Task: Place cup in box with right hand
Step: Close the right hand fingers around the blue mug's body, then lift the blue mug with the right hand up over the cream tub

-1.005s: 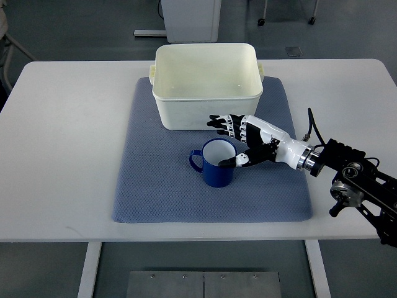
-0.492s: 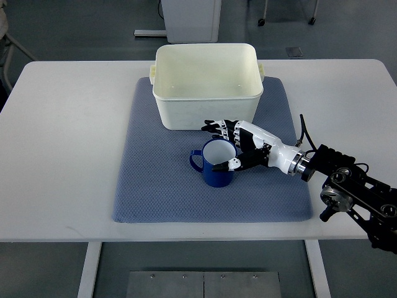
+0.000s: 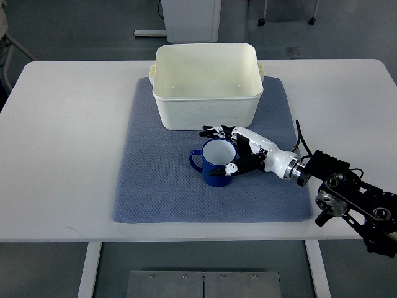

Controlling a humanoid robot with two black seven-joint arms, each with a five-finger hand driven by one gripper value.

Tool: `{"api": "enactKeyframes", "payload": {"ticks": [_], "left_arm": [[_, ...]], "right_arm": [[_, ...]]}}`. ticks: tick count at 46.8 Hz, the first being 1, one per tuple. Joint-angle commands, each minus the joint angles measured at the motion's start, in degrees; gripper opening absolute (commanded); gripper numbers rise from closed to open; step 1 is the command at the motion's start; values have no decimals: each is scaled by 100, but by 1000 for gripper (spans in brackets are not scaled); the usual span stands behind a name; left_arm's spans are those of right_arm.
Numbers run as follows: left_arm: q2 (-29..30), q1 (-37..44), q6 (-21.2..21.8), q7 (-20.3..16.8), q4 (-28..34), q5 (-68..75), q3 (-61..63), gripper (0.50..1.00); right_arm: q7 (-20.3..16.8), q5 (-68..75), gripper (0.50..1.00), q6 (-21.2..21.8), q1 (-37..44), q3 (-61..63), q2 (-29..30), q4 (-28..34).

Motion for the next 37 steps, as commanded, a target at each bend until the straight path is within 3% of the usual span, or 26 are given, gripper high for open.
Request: {"api": "enactKeyframes", "payload": {"ticks": [1, 21, 29, 33, 34, 35, 36, 37], "left_arm": [[0, -1, -1, 0, 2, 0, -1, 1000], [0, -1, -1, 0, -7, 0, -1, 1000], [0, -1, -1, 0, 2, 0, -1, 1000], [0, -1, -1, 0, 2, 0, -1, 1000], [0, -1, -1, 0, 2, 0, 8, 1000], [0, -1, -1, 0, 2, 0, -1, 1000], [0, -1, -1, 0, 2, 0, -1, 1000], [0, -1, -1, 0, 2, 0, -1, 1000]], "right_arm": [[-1, 0, 991, -41, -1, -19, 41, -2], [87, 8, 987, -41, -10, -229, 59, -265], [254, 8, 941, -50, -19, -379, 50, -327], [254, 17, 835, -50, -10, -370, 50, -380], [254, 17, 770, -50, -10, -370, 42, -380], [254, 17, 674, -50, -1, -370, 41, -380], [254, 17, 547, -50, -1, -379, 33, -380], [237, 8, 500, -50, -1, -379, 33, -380]]}}
